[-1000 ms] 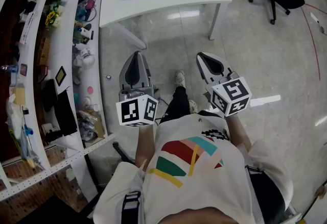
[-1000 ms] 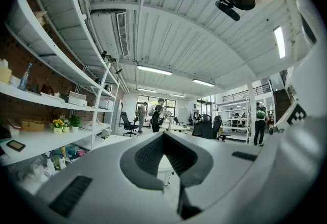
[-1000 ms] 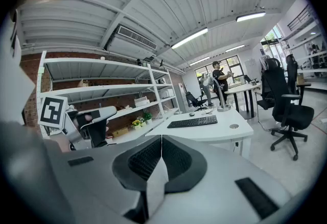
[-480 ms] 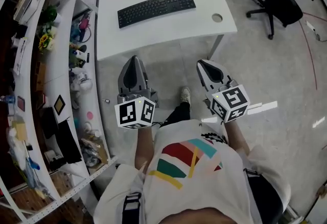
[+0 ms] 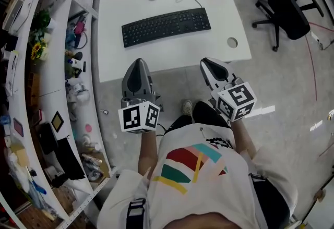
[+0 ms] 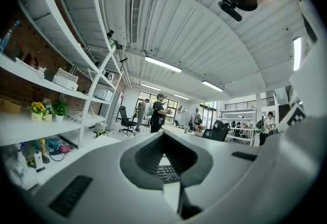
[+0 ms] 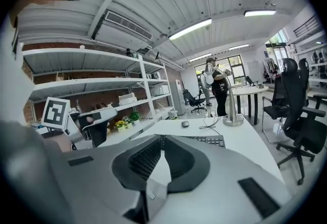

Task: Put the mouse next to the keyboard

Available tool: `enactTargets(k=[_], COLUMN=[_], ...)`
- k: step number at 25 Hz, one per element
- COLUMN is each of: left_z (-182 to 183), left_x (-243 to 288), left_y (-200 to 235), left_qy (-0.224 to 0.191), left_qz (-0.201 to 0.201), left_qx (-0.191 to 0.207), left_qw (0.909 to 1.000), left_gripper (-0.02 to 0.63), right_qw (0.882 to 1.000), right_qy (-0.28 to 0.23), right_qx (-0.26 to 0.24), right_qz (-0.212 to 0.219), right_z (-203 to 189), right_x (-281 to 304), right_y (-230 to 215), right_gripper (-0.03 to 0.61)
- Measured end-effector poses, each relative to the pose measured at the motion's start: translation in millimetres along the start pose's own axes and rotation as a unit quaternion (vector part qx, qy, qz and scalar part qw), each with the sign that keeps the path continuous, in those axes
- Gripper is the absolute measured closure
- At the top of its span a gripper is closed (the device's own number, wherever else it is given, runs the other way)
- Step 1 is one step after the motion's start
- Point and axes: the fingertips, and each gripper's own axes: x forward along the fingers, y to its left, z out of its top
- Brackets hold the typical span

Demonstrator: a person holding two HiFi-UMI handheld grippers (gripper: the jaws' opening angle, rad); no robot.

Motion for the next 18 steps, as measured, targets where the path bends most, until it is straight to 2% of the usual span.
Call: enactTargets(k=[3,7,14,18], left_z=[-8.7,-11.7,0.7,1.3], left_x=[16.1,44.5,122.5,174.1], left_y=[5.3,18.2,24.0,20.6], left_qy=[0.002,0.005,0.003,0.009], left_qz=[0.002,0.015,0.025,0.020], left_qx=[-0.004,-0.006,0.021,0.037], left_qw=[1.0000,0.9999,0.9995,0.9991], left_gripper=[0.569,0.569,0.569,0.569], right_qw=[1.000,0.999,1.000,0.999], right_qy=[0.022,0.032,0.009,0.013], right_qx=[-0.005,-0.005,0.002,-0.017], right_qz=[-0.001,0.018,0.025,0.025], right_z=[-10.3,-5.3,36.9,56.3], right_x=[16.0,49.3,115.7,151.3], right_y=[-12.3,-24.4,-75.0,-104.0], right_gripper=[0.566,0.566,0.566,0.565])
